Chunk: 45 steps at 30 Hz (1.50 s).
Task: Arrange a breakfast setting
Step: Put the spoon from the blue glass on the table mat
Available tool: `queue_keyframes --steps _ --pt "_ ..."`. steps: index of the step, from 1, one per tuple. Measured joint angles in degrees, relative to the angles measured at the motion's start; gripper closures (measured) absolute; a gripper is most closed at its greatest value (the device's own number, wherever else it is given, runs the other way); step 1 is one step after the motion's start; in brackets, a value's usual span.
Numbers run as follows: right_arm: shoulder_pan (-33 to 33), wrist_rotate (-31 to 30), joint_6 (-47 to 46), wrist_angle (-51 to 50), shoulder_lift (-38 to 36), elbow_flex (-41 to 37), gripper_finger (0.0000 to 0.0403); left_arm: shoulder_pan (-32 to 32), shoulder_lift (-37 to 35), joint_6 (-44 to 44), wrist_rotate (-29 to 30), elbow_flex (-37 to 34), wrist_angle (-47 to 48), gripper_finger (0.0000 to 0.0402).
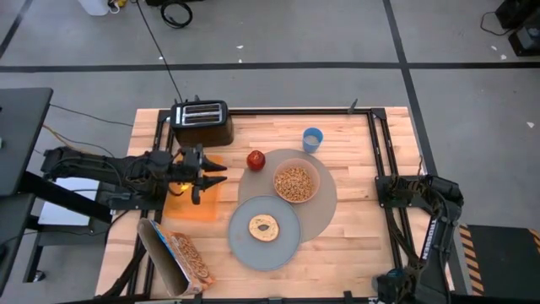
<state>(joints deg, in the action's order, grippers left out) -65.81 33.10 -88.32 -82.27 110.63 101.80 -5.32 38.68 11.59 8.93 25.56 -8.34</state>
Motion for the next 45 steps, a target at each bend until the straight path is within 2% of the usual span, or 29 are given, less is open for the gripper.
queue_keyframes --steps 9,15,25,45 --pt "0.7 -0.3 1.3 -4.8 0.0 0.0 0.0075 -3.0 0.0 -0.2 0.0 0.0 0.0 0.0246" --pt "0.8 3.8 0.7 -1.9 -0.1 -1.7 0.0078 -4.0 0.0 -0.9 0.0 0.0 0.1 0.0246" --pt "1.9 4.1 2.9 -0.6 0.0 -4.1 0.0088 -4.0 0.0 -1.5 0.0 0.0 0.2 0.0246" --pt "3.4 4.7 6.1 -5.2 -0.2 -2.4 0.0192 -4.0 0.0 -1.5 0.0 0.0 0.6 0.0246"
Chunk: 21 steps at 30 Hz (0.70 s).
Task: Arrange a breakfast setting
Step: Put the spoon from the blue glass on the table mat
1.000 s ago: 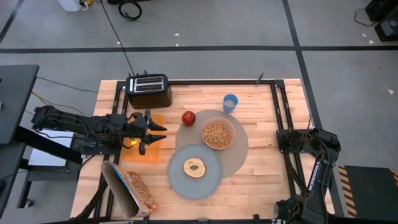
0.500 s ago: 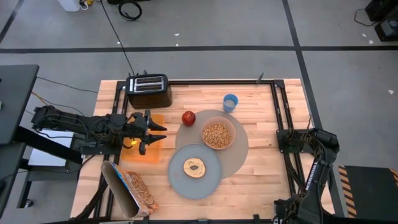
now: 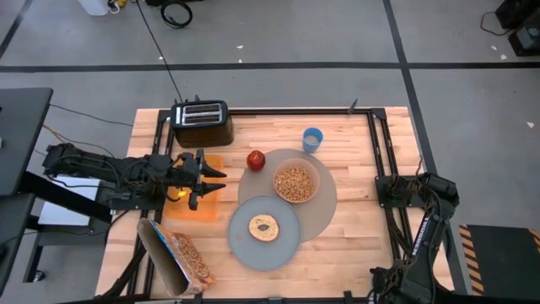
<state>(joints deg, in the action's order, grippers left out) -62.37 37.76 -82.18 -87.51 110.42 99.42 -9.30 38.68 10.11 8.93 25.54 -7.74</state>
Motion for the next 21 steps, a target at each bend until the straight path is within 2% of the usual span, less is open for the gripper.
queue_keyframes --steps 6,11,15,21 --pt "0.4 0.2 0.1 -1.6 -0.4 1.5 0.0212 0.0 0.0 -0.1 0.0 0.0 0.0 0.0246" --pt "-0.2 0.3 -0.3 -0.5 -0.4 1.5 0.0208 0.0 0.0 -0.2 0.0 0.0 0.2 0.0246" --pt "-0.6 0.7 -0.1 0.2 -0.4 1.5 0.0184 0.0 0.0 -0.2 0.0 0.0 0.4 0.0246" --pt "-0.6 -1.0 3.0 -0.3 -0.4 1.5 0.0121 0.0 0.0 -0.3 0.0 0.0 0.4 0.0246"
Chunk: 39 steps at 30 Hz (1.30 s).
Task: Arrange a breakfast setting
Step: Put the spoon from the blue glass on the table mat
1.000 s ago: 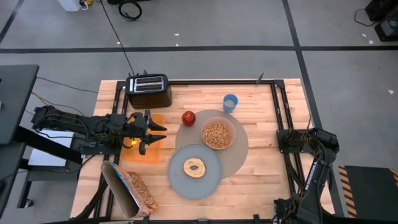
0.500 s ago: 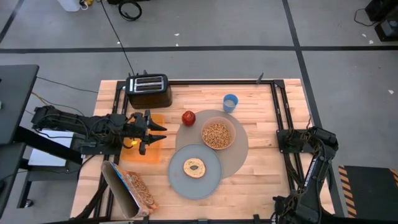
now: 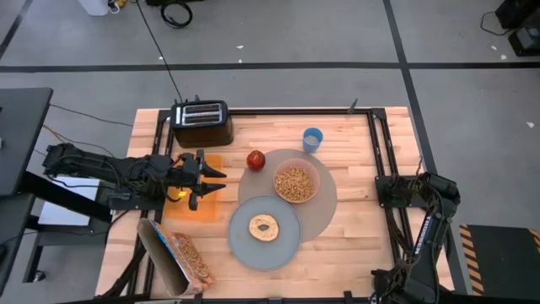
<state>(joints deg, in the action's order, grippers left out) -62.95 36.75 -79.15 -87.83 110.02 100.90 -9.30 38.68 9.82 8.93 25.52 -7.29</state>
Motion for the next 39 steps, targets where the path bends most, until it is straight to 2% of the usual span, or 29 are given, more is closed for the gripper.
queue_keyframes --steps 5,24,28,39 --pt "-0.1 0.6 2.7 0.1 0.0 -1.8 0.0099 0.0 0.0 0.0 0.0 0.0 0.4 0.0246" --pt "-0.2 3.8 9.2 2.8 0.0 -8.4 0.0116 -1.5 0.0 0.4 0.0 0.0 1.7 0.0246" --pt "-0.2 4.1 10.0 2.4 -0.1 -8.4 0.0139 -1.9 0.0 0.5 0.0 0.0 1.7 0.0246" --pt "0.6 5.2 10.9 0.8 -0.2 -8.4 0.0234 -1.9 0.0 0.5 0.0 0.0 1.6 0.0246"
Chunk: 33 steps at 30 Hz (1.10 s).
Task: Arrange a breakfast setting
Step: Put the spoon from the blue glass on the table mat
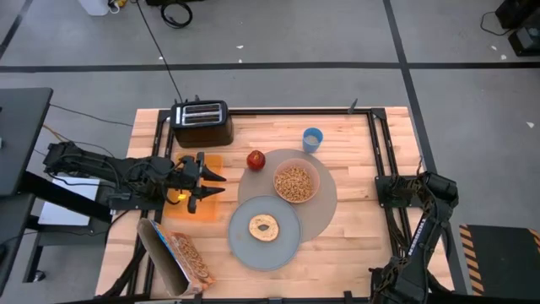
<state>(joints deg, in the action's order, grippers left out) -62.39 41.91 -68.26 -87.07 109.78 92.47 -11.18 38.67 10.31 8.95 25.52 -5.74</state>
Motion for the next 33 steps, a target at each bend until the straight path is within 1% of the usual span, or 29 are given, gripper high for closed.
queue_keyframes --steps 10,15,20,28,33 --pt "0.4 0.2 0.9 -1.5 0.0 0.0 0.0271 0.0 0.0 -0.3 0.0 0.0 0.0 0.0246" --pt "0.4 0.0 0.5 -2.7 0.0 1.6 0.0286 0.0 0.0 -0.3 0.0 0.0 0.0 0.0246" --pt "0.8 -0.5 -1.2 -3.0 -0.1 4.2 0.0288 0.0 0.0 -0.4 0.0 0.0 0.0 0.0246" --pt "1.8 -6.4 -3.9 -3.0 -0.1 5.4 0.0288 0.0 0.0 -0.4 0.0 0.0 0.0 0.0246" --pt "2.1 -6.9 -4.2 -3.0 -0.1 5.4 0.0289 0.0 0.0 -0.4 0.0 0.0 0.0 0.0246"
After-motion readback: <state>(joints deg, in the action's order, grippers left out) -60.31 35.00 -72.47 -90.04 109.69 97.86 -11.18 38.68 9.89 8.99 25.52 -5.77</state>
